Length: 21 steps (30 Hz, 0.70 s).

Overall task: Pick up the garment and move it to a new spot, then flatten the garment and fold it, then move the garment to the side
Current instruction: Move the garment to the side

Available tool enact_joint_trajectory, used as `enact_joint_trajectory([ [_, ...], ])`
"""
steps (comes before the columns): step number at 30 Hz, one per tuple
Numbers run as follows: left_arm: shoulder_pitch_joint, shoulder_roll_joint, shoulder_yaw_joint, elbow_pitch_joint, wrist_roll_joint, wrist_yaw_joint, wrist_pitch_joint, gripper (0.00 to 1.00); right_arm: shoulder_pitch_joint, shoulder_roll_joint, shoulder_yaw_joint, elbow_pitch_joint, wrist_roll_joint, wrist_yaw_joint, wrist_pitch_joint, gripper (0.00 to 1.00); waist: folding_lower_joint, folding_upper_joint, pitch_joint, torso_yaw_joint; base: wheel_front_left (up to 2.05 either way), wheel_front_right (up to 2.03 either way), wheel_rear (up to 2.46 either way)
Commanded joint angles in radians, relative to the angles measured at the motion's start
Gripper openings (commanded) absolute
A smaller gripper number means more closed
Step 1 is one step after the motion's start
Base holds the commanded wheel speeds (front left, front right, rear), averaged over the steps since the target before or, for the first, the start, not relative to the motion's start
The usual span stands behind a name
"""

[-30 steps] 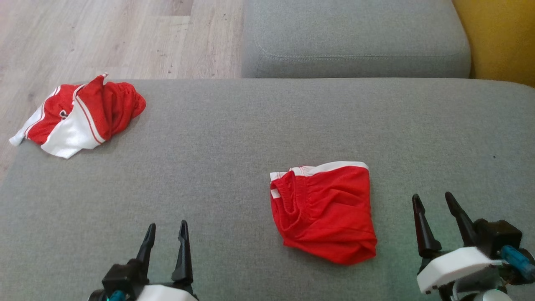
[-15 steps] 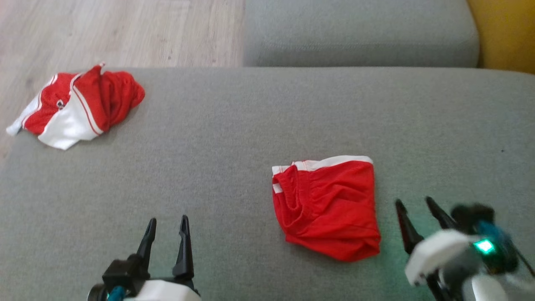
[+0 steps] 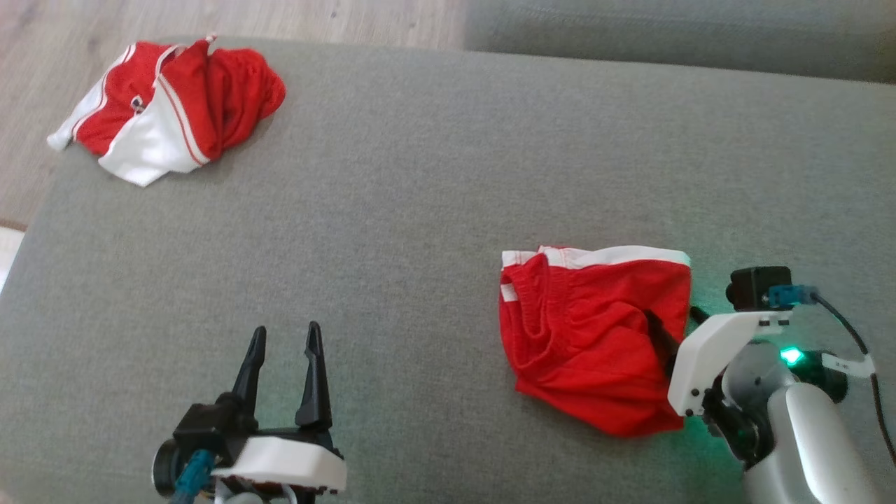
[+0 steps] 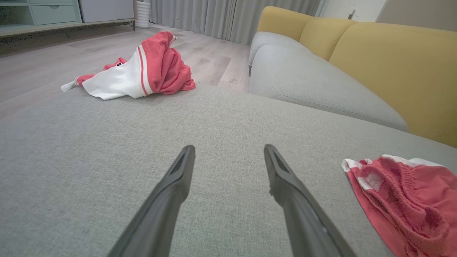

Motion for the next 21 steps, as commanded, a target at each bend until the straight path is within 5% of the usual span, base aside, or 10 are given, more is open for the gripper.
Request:
enact_joint_trajectory([
  [1,-0.05,-0.002,0.038,-0.023,0.006,-0.005,-0.017,1.0,-0.051,-0.005,0.03,-0.023,0.031,0.007,0.024,1.0,-0.0002,0.0,0.021,0.014,0.0,0.0,0.0],
  [3,-0.052,-0.004,0.04,-0.021,0.007,-0.005,-0.019,1.0,-0.055,-0.005,0.032,-0.02,0.037,0.007,0.034,1.0,-0.0002,0.0,0.025,0.014,0.0,0.0,0.0],
  [6,-0.056,-0.01,0.041,-0.018,0.01,-0.008,-0.023,1.0,-0.068,-0.005,0.038,-0.024,0.035,0.007,0.042,0.16,-0.0002,0.0,0.041,0.003,0.0,0.0,0.0],
  [7,-0.059,-0.013,0.04,-0.018,0.012,-0.011,-0.024,1.0,-0.075,-0.006,0.037,-0.031,0.028,0.007,0.038,0.0,-0.0002,0.0,0.047,-0.004,0.0,0.0,0.0],
  [14,-0.099,-0.023,0.03,-0.033,0.033,-0.021,-0.029,1.0,-0.14,-0.058,-0.003,-0.084,-0.001,0.007,0.008,0.0,-0.0002,0.0,0.107,-0.102,0.0,0.0,0.0],
  [21,-0.164,0.0,0.031,-0.078,0.057,-0.023,-0.012,1.0,-0.212,-0.147,-0.086,-0.128,-0.01,0.007,-0.001,0.0,-0.0002,0.0,0.189,-0.278,0.0,0.0,0.0],
])
